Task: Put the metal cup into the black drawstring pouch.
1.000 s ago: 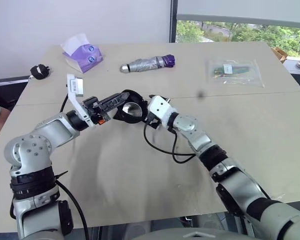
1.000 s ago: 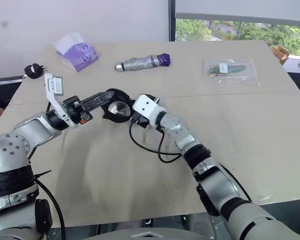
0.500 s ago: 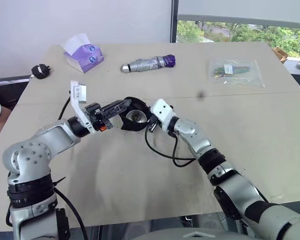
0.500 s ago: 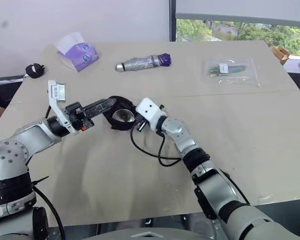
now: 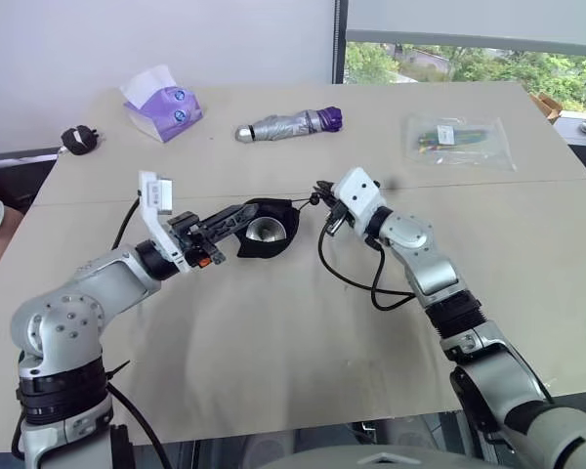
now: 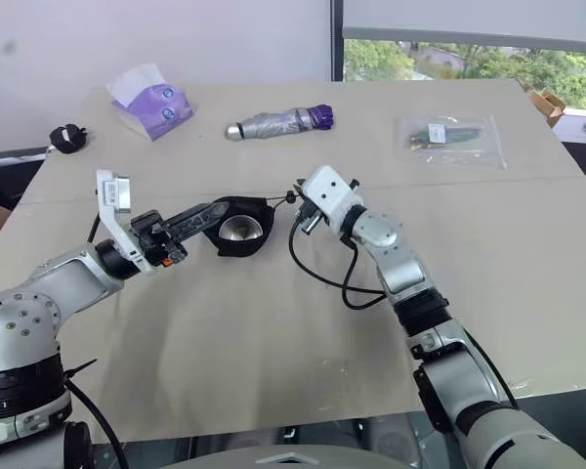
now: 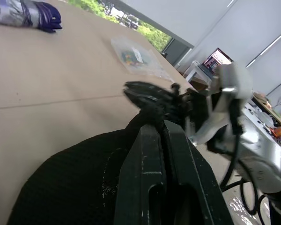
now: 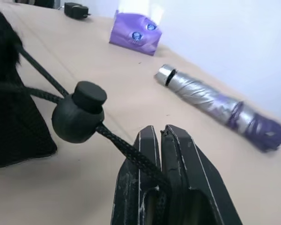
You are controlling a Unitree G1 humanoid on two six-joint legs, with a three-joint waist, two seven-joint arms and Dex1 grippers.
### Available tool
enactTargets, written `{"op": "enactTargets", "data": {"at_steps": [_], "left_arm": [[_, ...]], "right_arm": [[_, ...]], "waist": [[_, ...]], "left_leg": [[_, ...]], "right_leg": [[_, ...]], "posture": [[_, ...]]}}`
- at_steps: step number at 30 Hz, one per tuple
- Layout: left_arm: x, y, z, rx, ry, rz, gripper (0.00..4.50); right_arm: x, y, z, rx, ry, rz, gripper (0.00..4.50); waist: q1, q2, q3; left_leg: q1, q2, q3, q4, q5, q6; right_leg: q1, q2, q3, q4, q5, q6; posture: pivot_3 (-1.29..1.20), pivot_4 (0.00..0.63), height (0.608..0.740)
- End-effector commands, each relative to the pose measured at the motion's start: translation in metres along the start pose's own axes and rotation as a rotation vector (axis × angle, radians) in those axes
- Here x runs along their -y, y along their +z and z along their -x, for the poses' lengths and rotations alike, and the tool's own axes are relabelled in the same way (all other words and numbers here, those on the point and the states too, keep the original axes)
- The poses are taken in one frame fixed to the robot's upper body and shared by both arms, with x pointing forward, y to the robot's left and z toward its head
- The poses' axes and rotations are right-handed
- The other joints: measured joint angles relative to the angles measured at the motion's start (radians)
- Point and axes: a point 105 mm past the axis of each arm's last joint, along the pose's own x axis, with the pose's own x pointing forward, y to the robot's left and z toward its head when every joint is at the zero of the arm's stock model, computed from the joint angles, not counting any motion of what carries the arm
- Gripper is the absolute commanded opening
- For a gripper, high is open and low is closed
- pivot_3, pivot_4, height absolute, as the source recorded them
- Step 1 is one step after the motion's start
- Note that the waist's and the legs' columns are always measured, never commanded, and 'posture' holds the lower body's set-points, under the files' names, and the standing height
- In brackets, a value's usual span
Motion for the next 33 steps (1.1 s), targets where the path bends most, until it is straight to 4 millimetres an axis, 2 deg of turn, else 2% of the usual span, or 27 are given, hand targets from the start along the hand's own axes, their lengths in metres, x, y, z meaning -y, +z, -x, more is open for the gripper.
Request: {"op": "enactTargets", "data": {"at_steps": [1, 4, 8, 13, 23, 27, 28, 29, 33], "left_arm": [[0.013, 0.005, -0.011, 0.017, -0.023, -0.173, 1.19], [0.024, 0.010, -0.030, 0.035, -0.060, -0.257, 2.40], [0.037, 0.009, -0.065, 0.018, -0.115, -0.353, 2.40], [0.047, 0.009, -0.101, 0.009, -0.173, -0.421, 2.40], [0.058, 0.013, -0.127, 0.039, -0.257, -0.456, 2.40], [0.070, 0.019, -0.132, 0.086, -0.321, -0.436, 1.27], [0.072, 0.019, -0.133, 0.081, -0.333, -0.440, 0.61], [0.073, 0.017, -0.133, 0.075, -0.342, -0.444, 0.22], [0.073, 0.015, -0.136, 0.071, -0.352, -0.441, 0.17]], "right_arm": [[0.026, 0.039, 0.013, 0.031, 0.009, 0.208, 0.00], [0.036, 0.058, 0.018, 0.028, 0.036, 0.343, 0.00], [0.043, 0.079, 0.022, 0.025, 0.076, 0.501, 0.00], [0.040, 0.094, 0.022, 0.035, 0.107, 0.578, 0.00], [0.037, 0.097, 0.026, 0.017, 0.126, 0.616, 0.00], [0.035, 0.096, 0.028, 0.009, 0.126, 0.613, 0.00], [0.035, 0.096, 0.028, 0.007, 0.124, 0.610, 0.00], [0.036, 0.096, 0.028, 0.005, 0.122, 0.609, 0.00], [0.038, 0.095, 0.031, -0.008, 0.107, 0.600, 0.00]], "waist": [[0.006, 0.001, 0.001], [0.019, 0.001, 0.001], [0.025, 0.001, 0.001], [0.023, 0.001, 0.001], [0.025, 0.001, 0.001], [0.025, 0.001, 0.001], [0.025, 0.001, 0.001], [0.024, 0.001, 0.001], [0.023, 0.001, 0.001]], "left_leg": [[0.000, 0.000, 0.000, 0.000, 0.000, 0.000], [0.000, -0.001, 0.000, 0.000, -0.001, 0.001], [0.000, -0.001, 0.000, 0.001, -0.002, 0.003], [0.000, -0.001, 0.002, 0.002, -0.001, 0.001], [-0.001, 0.000, 0.003, 0.003, -0.002, 0.004], [-0.001, 0.000, 0.003, 0.003, -0.002, 0.004], [-0.001, 0.000, 0.003, 0.003, -0.002, 0.004], [-0.001, 0.000, 0.002, 0.003, -0.002, 0.004], [-0.001, 0.000, 0.002, 0.003, -0.002, 0.004]], "right_leg": [[0.000, 0.001, 0.000, 0.000, 0.000, 0.000], [0.000, 0.003, 0.000, -0.001, 0.000, 0.000], [0.001, 0.005, 0.000, -0.001, 0.000, 0.000], [0.002, 0.005, -0.001, -0.001, 0.000, 0.000], [0.001, 0.007, -0.001, -0.001, 0.000, 0.000], [0.001, 0.007, -0.001, -0.001, 0.000, 0.000], [0.001, 0.007, -0.001, -0.001, 0.000, 0.000], [0.001, 0.007, -0.001, -0.001, 0.000, 0.000], [0.001, 0.007, -0.001, -0.001, 0.000, 0.000]], "posture": [[0.00, 0.150, 0.740], [0.00, 0.150, 0.740], [0.00, 0.150, 0.740], [0.00, 0.150, 0.740], [0.00, 0.150, 0.740], [0.00, 0.150, 0.740], [0.00, 0.150, 0.740], [0.00, 0.150, 0.740], [0.00, 0.150, 0.740]]}}
